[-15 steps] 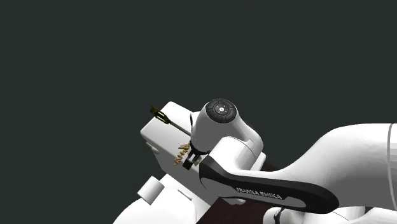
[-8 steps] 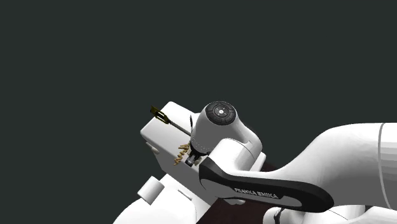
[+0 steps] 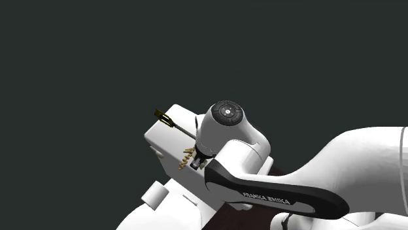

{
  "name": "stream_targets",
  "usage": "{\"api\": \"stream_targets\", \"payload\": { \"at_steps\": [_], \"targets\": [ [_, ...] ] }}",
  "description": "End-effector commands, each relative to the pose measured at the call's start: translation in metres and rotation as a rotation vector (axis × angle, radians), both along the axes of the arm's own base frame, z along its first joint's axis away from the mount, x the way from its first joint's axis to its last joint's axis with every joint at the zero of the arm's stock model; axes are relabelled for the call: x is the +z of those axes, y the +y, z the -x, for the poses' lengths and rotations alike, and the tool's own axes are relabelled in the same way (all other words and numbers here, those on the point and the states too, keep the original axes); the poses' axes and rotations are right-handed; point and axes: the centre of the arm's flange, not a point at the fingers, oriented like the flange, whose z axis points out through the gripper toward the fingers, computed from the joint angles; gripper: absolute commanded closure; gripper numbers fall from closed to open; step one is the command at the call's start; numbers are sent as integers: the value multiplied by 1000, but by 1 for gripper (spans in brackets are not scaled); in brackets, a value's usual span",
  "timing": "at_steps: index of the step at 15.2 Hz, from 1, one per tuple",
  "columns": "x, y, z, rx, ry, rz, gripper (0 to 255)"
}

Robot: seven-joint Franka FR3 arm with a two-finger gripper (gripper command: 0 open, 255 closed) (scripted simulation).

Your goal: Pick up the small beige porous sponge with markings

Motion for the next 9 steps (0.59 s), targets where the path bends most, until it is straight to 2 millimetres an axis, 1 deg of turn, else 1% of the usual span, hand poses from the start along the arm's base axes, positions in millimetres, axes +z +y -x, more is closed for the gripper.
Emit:
{"api": "stream_targets", "payload": {
  "at_steps": [1, 9],
  "targets": [
    [10, 0, 0, 0, 1, 0, 255],
    [52, 0, 0, 0, 1, 0, 255]
  ]
}}
